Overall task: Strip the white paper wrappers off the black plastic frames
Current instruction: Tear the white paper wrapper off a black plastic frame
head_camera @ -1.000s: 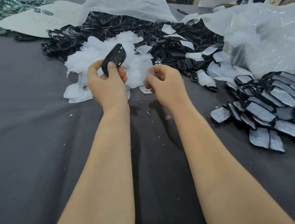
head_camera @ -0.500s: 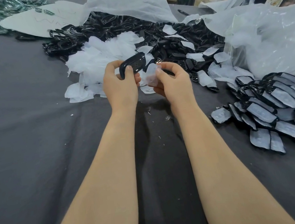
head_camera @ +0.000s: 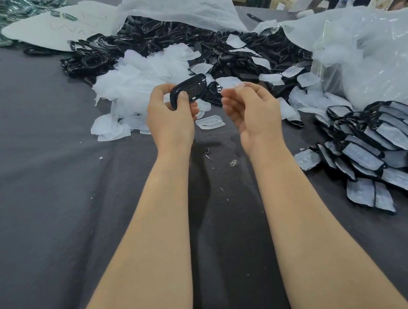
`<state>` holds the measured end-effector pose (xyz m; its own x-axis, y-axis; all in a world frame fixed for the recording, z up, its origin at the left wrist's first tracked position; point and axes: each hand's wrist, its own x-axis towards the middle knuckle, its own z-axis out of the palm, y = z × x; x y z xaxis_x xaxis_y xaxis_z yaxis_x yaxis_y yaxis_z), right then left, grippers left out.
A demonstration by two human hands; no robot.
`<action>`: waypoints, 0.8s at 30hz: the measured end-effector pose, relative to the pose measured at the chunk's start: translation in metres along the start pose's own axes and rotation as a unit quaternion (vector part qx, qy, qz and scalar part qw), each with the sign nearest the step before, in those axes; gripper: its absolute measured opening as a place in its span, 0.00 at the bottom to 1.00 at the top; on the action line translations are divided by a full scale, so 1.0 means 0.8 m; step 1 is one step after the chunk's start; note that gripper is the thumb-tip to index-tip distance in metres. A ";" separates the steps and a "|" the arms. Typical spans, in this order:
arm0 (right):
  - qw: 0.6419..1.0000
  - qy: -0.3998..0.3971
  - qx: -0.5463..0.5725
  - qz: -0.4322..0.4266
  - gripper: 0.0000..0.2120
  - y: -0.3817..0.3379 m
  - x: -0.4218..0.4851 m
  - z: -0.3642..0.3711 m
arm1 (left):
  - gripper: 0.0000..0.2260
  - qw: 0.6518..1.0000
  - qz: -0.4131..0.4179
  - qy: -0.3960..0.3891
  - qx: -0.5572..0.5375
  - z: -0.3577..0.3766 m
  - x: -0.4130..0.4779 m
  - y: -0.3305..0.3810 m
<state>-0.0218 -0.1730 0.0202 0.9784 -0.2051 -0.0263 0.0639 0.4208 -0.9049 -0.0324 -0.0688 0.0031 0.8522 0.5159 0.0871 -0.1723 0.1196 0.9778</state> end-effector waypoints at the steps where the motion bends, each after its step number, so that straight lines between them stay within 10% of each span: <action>1: 0.999 -0.009 0.036 0.023 0.06 -0.001 0.000 0.001 | 0.08 1.000 -0.001 -0.001 0.000 0.000 0.000 0.000; 19: 0.991 -0.041 -0.111 -0.060 0.09 0.005 0.003 -0.005 | 0.06 0.999 0.010 -0.022 0.023 0.000 -0.001 -0.001; 24: 0.942 -0.079 -0.284 -0.162 0.07 0.005 -0.003 0.000 | 0.08 0.996 0.031 -0.056 0.057 0.002 0.000 -0.004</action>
<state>-0.0237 -0.1711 0.0169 0.9455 -0.0886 0.3135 0.2926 -0.1917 -0.9368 -0.0312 -0.0709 0.0004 0.8924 0.4210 0.1624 -0.1743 -0.0106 0.9846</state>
